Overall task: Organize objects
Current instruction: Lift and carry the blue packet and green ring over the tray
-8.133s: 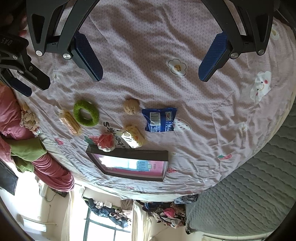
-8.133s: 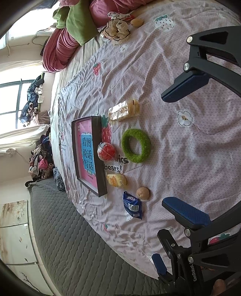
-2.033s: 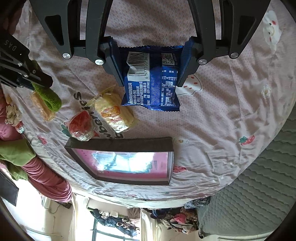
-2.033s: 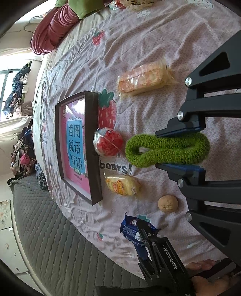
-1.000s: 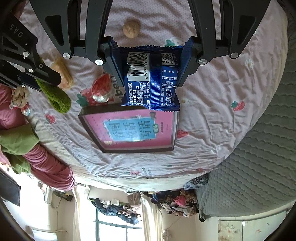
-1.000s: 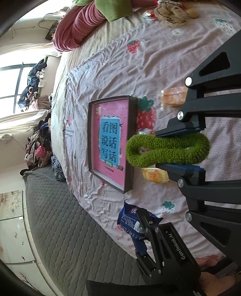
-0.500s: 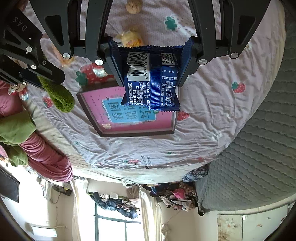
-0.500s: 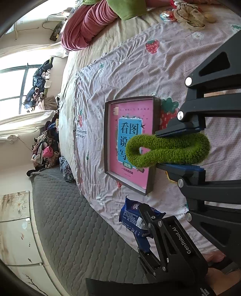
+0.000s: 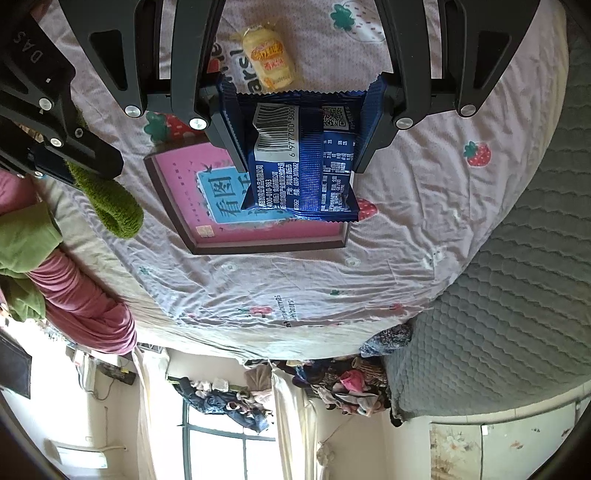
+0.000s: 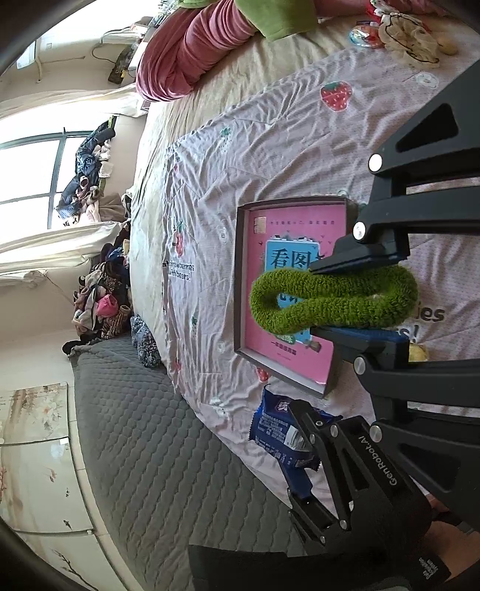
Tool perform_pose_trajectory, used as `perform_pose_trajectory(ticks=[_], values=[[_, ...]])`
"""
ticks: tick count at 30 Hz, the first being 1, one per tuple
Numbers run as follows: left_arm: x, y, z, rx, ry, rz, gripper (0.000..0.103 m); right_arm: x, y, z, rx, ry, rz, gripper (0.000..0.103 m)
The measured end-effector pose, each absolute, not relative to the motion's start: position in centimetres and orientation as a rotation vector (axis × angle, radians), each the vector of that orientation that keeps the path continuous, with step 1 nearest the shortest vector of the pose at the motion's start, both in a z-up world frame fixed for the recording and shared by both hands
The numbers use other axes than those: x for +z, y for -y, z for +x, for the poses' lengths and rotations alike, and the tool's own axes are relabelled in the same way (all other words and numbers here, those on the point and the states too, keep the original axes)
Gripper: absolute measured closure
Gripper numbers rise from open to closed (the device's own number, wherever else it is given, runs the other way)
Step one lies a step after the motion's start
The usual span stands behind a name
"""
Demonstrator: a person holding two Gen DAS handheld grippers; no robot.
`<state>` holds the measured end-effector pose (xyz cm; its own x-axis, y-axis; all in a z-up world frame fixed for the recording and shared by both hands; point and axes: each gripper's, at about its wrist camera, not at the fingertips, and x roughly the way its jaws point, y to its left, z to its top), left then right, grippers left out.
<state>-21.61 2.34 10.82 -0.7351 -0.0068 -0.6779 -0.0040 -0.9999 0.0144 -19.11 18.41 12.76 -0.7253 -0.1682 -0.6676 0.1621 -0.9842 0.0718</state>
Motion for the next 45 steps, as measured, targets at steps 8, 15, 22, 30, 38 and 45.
perform_pose_trajectory(ticks=[8,15,22,30,38,45], values=[[10.6,-2.3,-24.1,-2.916,0.021,1.141,0.047,12.9,-18.5,-21.4,-2.768,0.016,1.064,0.077],[10.0,-2.0,-26.8,-2.908,0.013,1.14,0.047,12.6,-18.4,-24.2,-2.765,-0.001,1.064,0.077],[8.7,-2.0,-29.8,-2.894,0.009,1.154,0.047,11.1,-18.5,-27.0,-2.755,0.004,1.088,0.077],[6.4,-1.9,-32.3,-2.874,0.004,1.185,0.047,8.5,-18.5,-29.8,-2.738,0.025,1.13,0.077],[3.2,-2.2,-34.8,-2.84,0.035,1.225,0.046,5.3,-18.4,-32.5,-2.719,0.0,1.206,0.077],[0.2,-2.0,-36.9,-2.823,0.011,1.28,0.046,2.9,-18.7,-34.8,-2.715,-0.008,1.256,0.077]])
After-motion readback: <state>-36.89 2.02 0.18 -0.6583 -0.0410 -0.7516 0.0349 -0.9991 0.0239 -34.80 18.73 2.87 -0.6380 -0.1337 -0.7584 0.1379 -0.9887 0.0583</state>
